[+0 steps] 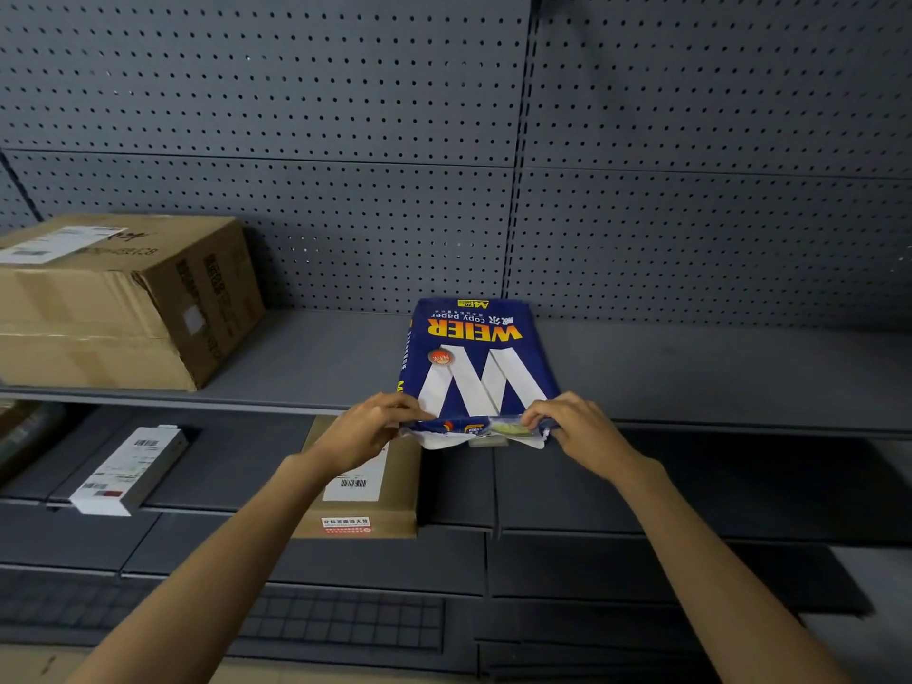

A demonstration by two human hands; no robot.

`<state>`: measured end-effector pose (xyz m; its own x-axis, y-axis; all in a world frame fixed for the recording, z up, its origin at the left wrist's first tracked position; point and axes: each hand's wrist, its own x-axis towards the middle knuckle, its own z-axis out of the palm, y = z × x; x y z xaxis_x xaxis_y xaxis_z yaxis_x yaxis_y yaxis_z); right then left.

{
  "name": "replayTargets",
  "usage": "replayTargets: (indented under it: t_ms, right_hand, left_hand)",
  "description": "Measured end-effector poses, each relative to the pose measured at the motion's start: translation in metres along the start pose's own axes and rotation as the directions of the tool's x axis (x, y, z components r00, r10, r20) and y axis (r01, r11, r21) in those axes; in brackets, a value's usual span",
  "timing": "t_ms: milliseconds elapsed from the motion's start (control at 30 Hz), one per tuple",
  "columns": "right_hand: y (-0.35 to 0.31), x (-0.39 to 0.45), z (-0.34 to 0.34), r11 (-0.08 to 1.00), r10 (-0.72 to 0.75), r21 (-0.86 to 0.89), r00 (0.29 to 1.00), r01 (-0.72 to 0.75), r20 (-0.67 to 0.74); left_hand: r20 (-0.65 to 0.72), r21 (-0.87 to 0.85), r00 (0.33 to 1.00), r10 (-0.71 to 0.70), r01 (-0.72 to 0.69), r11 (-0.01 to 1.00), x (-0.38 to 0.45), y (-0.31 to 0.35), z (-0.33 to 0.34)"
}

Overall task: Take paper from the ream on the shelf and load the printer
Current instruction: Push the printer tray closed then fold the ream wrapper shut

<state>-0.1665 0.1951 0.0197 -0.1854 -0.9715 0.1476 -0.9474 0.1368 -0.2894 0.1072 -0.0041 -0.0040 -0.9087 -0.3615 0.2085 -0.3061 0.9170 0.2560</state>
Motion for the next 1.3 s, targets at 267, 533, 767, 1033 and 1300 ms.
replayTargets:
  t_ms: [267,533,767,1033,1300]
  right_hand:
    - [-0.007,0.009,0.005,0.999,-0.013,-0.039,0.991,0.008,-0.132]
    - [-0.011,0.014,0.019,0.998,0.026,0.066,0.977,-0.013,-0.210]
    - [-0.006,0.010,0.027,0.999,0.047,0.023,0.975,-0.043,-0.216]
    - [0.004,-0.006,0.038,1.000,-0.012,-0.030,0.997,0.010,-0.080]
    - [-0.008,0.000,0.045,0.999,0.032,-0.006,0.974,-0.035,-0.224]
  left_hand:
    - [-0.152,-0.090,0.985,-0.082,0.069,0.994,0.017,0.007,0.011]
    - [-0.266,-0.031,0.956,-0.126,0.123,0.992,0.025,0.015,0.032]
    - [-0.280,0.122,0.960,0.019,0.016,0.992,0.021,0.014,0.038]
    - [-0.240,0.284,0.964,0.117,-0.046,0.958,0.000,0.004,0.051]
    - [-0.380,0.168,0.924,-0.024,0.095,0.981,0.013,0.019,0.059]
